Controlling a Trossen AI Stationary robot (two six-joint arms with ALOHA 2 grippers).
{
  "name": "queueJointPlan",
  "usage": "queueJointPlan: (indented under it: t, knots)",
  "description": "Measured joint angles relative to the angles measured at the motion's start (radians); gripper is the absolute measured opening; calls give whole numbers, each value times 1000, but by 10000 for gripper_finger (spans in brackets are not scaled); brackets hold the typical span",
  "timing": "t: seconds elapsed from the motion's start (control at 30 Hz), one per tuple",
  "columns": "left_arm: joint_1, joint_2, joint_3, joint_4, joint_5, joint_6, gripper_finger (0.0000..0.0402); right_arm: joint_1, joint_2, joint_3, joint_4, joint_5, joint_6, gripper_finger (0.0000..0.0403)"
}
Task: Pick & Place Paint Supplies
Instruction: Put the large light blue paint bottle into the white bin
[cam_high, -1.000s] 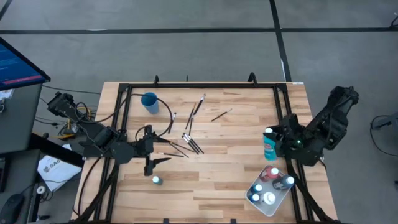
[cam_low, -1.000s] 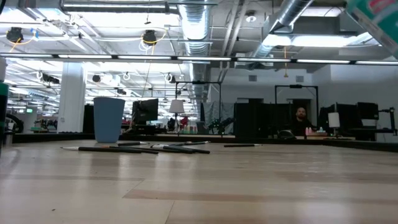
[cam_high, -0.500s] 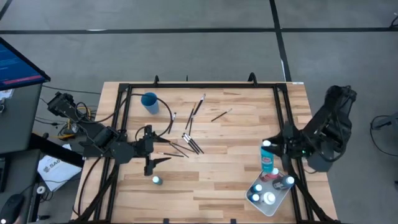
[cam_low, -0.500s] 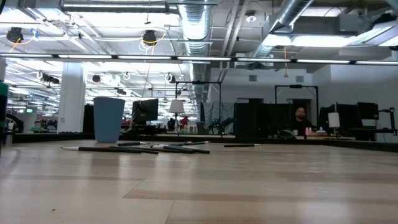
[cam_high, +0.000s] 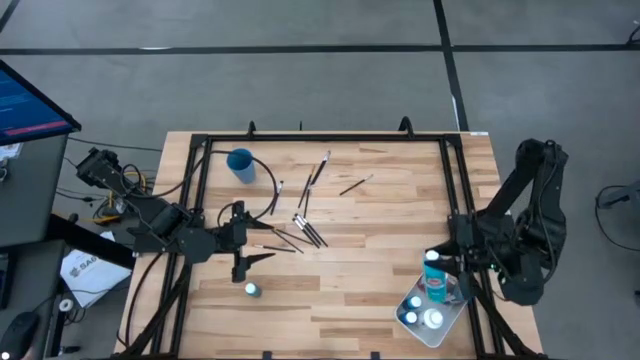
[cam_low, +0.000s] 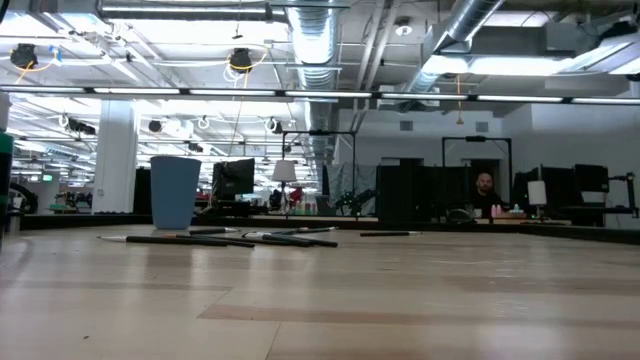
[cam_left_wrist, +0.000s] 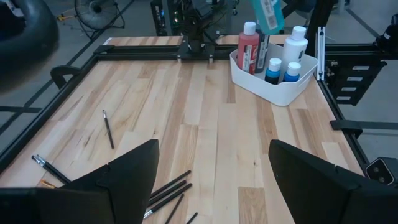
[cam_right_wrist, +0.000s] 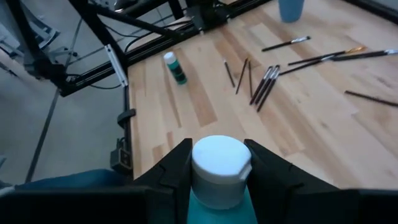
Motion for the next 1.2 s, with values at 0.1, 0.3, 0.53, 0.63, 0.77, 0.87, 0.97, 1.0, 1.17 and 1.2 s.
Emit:
queueJointPlan:
  t: [0.1,0.3,0.53,0.63,0.77,0.87,0.97,1.0,1.17,1.2]
  knots:
    - [0,0,0,0,0,-19,298,28,16,0,1,0,32,113]
    - [0,0,0,1,1,-22,298,71,80,0,-36,2,87,113]
    - [0,0,0,1,1,-21,298,94,150,0,-172,25,254,113]
    - [0,0,0,1,1,-20,298,102,188,0,-177,26,288,113]
    - [0,0,0,1,1,-19,298,116,233,0,-180,25,349,113]
    - [0,0,0,1,1,-19,298,121,278,0,-188,24,389,113]
    - [0,0,0,1,1,-19,298,130,318,0,-231,18,442,114]
    - [0,0,0,1,1,-18,298,134,329,0,-251,19,466,114]
    - [0,0,0,1,1,-16,298,147,375,0,-357,19,616,114]
    - [0,0,0,1,1,-16,298,152,385,0,-363,21,638,114]
